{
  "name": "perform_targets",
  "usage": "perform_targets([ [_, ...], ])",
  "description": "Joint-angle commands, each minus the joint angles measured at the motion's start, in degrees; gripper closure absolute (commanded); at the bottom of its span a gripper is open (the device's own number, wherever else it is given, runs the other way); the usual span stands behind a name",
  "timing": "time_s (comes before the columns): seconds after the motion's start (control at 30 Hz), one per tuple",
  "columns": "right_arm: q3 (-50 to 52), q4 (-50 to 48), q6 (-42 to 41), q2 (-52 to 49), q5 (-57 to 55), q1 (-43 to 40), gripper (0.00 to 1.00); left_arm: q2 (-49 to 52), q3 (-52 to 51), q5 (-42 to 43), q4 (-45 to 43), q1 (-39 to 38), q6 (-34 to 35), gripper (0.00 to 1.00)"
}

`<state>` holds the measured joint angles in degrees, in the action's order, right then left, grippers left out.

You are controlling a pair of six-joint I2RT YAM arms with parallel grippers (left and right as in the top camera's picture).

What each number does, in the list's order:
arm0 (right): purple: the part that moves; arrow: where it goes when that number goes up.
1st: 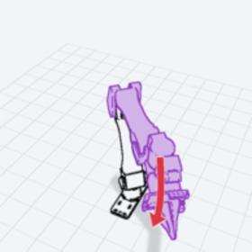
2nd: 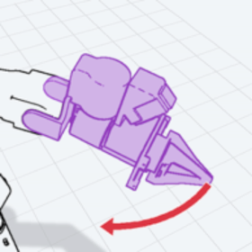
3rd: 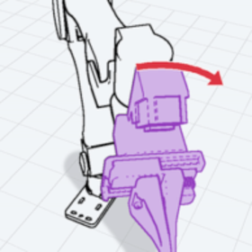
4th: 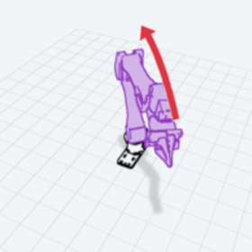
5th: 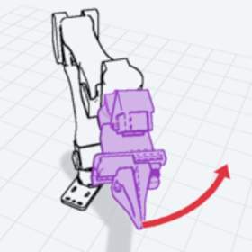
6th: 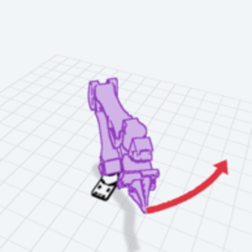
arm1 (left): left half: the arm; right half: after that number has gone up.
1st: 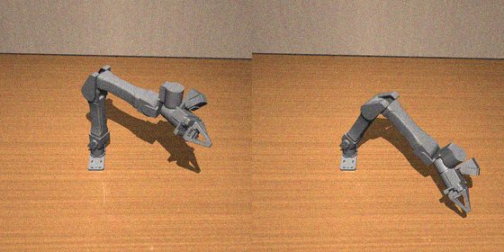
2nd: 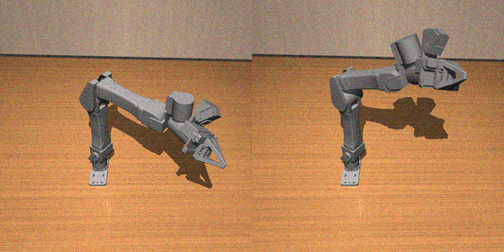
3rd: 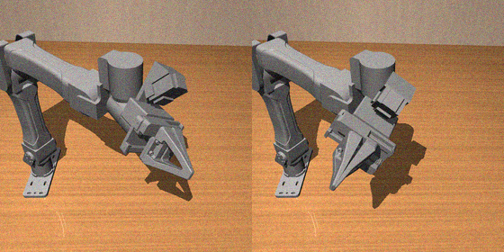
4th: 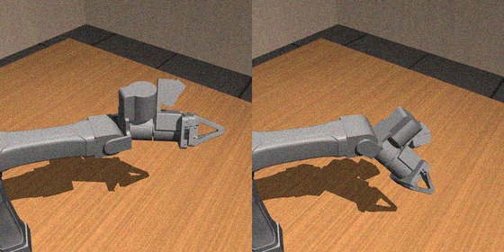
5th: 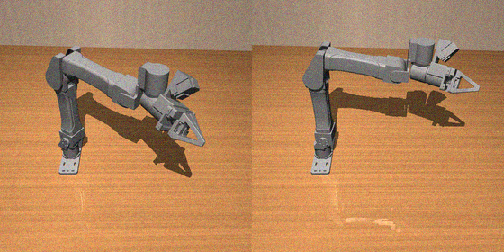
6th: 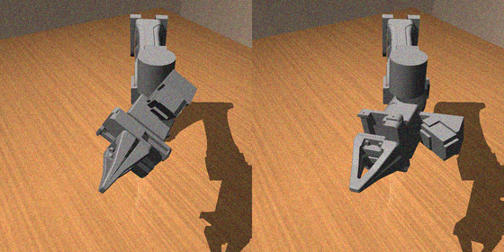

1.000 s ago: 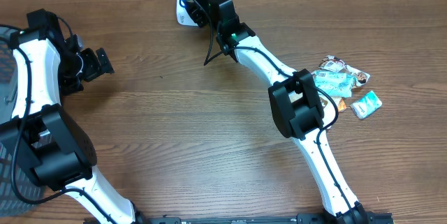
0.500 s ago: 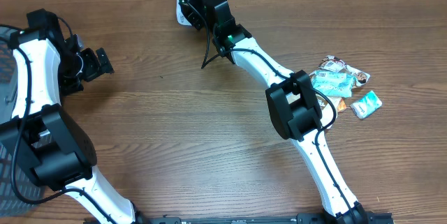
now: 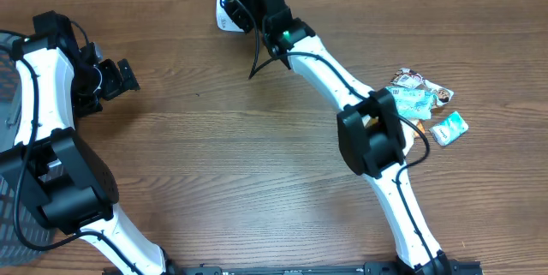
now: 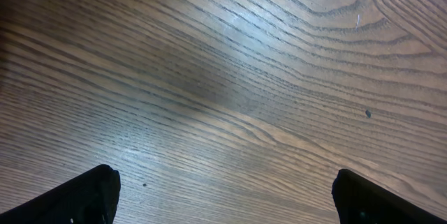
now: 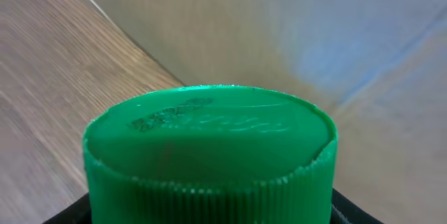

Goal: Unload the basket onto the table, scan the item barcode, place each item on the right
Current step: 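Hold the jar's green lid against the white scanner face, then carry the jar right and set it down by the scanned packs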

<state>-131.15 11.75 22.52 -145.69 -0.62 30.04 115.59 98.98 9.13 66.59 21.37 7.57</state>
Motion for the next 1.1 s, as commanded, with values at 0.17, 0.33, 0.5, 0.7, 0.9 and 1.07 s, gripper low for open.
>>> perform_targets([
  [0.17,-1.4,25.5,-3.2,23.1,11.7,1.5,0.6,-0.9,-0.3,-0.4,0.0,-0.4,0.6,0.0],
  [0.33,-1.4,43.8,-3.2,34.1,16.3,1.7,0.59,-0.9,-0.3,-0.3,0.0,-0.4,0.6,0.0],
  [0.5,-1.4,56.3,-3.2,40.5,15.7,-0.5,0.59,-0.9,-0.3,-0.4,0.0,-0.4,0.6,0.0],
  [0.7,0.5,74.1,-2.9,40.0,10.9,-8.2,0.58,-0.9,-0.3,-0.3,0.0,-0.4,0.6,0.0],
  [0.9,13.7,77.4,-1.4,38.7,10.8,-15.6,0.58,-0.9,-0.3,-0.4,0.0,-0.4,0.6,0.0],
  [1.07,29.4,73.1,-4.6,38.7,11.2,-23.1,0.59,-0.9,-0.3,-0.3,0.0,-0.4,0.6,0.0],
])
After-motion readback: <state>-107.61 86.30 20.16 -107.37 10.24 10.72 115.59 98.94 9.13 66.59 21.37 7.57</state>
